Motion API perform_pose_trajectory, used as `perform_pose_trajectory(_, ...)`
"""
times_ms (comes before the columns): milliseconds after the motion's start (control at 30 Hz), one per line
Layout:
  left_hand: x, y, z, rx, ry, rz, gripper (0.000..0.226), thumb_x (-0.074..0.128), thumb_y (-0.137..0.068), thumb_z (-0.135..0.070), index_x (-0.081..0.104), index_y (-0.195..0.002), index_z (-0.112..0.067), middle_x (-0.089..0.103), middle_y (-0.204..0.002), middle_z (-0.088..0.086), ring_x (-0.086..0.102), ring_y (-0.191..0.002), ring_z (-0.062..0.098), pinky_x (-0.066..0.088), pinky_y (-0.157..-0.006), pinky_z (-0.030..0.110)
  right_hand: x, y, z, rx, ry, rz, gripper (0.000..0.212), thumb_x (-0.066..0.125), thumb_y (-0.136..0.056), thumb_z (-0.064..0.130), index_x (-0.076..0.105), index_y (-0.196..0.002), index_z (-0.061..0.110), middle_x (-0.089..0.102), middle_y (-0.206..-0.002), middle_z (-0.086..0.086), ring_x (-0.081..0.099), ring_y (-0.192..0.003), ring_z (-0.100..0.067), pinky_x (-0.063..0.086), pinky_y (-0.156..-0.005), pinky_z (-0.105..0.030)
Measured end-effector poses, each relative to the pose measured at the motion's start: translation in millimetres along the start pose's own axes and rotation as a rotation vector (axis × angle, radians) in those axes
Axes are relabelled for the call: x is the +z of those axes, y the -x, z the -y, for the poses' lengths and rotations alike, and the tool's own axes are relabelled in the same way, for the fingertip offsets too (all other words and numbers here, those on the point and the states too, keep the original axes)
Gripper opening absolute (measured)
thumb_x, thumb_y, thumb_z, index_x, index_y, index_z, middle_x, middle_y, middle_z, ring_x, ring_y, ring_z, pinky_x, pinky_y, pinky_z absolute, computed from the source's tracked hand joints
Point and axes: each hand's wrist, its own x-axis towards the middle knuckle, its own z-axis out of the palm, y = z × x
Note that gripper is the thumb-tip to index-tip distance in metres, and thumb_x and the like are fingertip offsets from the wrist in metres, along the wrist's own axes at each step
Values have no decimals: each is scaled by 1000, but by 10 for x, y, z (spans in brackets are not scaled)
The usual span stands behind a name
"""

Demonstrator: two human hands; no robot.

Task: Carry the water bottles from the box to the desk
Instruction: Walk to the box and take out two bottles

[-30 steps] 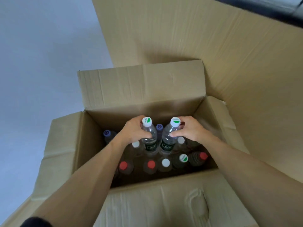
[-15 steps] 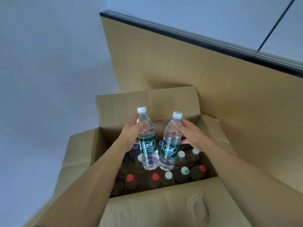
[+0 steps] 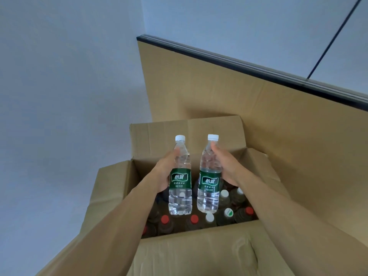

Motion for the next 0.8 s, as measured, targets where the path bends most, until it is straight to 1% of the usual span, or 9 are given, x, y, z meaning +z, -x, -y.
perform_pose_trajectory(100, 17, 83, -14, 33, -44, 10, 52, 63, -93, -53, 63, -122, -9, 75, -96, 12, 72, -80, 26, 60, -79, 40, 12, 7, 40, -9, 2, 27, 42, 42, -103, 53, 58, -119, 17, 74, -100, -7, 69, -93, -24, 52, -84, -37)
perform_pose_trajectory(200, 23, 170, -12, 75, -60, 20, 52, 64, -93, -51, 61, -122, -8, 74, -96, 12, 73, -76, 23, 60, -66, 34, -4, 18, 85, -2, -28, 72, 37, 47, -102, 51, 58, -114, 17, 70, -101, -10, 67, -88, -23, 51, -82, -36)
perform_pose_trajectory(267, 37, 257, -2, 99, -68, 8, 43, 65, -95, -41, 60, -119, -6, 72, -90, 11, 71, -72, 22, 59, -66, 34, -28, 24, 112, 18, -12, 113, 40, 54, -100, 42, 55, -124, 10, 67, -106, -11, 66, -89, -24, 51, -80, -35)
perform_pose_trajectory(333, 61, 365, 14, 118, -57, -1, 33, 64, -94, -30, 60, -114, -5, 70, -83, 9, 68, -68, 22, 59, -65, 35, -55, 27, 129, 41, 22, 174, 48, 60, -97, 25, 47, -137, 2, 63, -114, -16, 64, -95, -27, 52, -83, -38)
perform_pose_trajectory(433, 102, 563, 59, 165, -5, -44, 27, 63, -92, -20, 60, -113, -4, 68, -84, 11, 67, -68, 24, 58, -68, 38, -54, 80, 175, 88, 27, 283, 46, 60, -94, 12, 44, -136, 5, 64, -119, -17, 66, -100, -28, 54, -85, -41)
perform_pose_trajectory(533, 131, 795, 125, 232, 8, -139, 24, 63, -93, -18, 63, -112, -4, 67, -91, 13, 66, -72, 23, 56, -72, 38, -2, 137, 221, 83, 44, 422, 32, 63, -96, 21, 57, -125, 9, 68, -118, -12, 70, -100, -24, 54, -82, -36)
perform_pose_trajectory(633, 125, 1062, 234, 282, 57, -220, 38, 69, -91, -20, 59, -122, -2, 68, -102, 18, 67, -82, 29, 57, -78, 42, 164, 227, 237, 97, 42, 526, 48, 68, -90, 39, 64, -126, 8, 72, -120, -12, 71, -103, -25, 53, -86, -38)
perform_pose_trajectory(700, 94, 1269, 310, 311, 118, -297, 48, 71, -90, -21, 55, -129, -1, 66, -107, 22, 66, -87, 33, 56, -83, 46, 325, 324, 239, 129, 14, 598, 53, 67, -89, 44, 62, -128, 8, 70, -122, -16, 71, -102, -28, 55, -85, -40)
perform_pose_trajectory(800, -7, 1594, 417, 359, 198, -410, 47, 69, -93, -21, 51, -134, -6, 67, -112, 24, 68, -89, 34, 57, -85, 48, 624, 477, 220, 163, -4, 703, 58, 65, -90, 47, 57, -131, 7, 66, -129, -19, 69, -107, -32, 56, -85, -42)
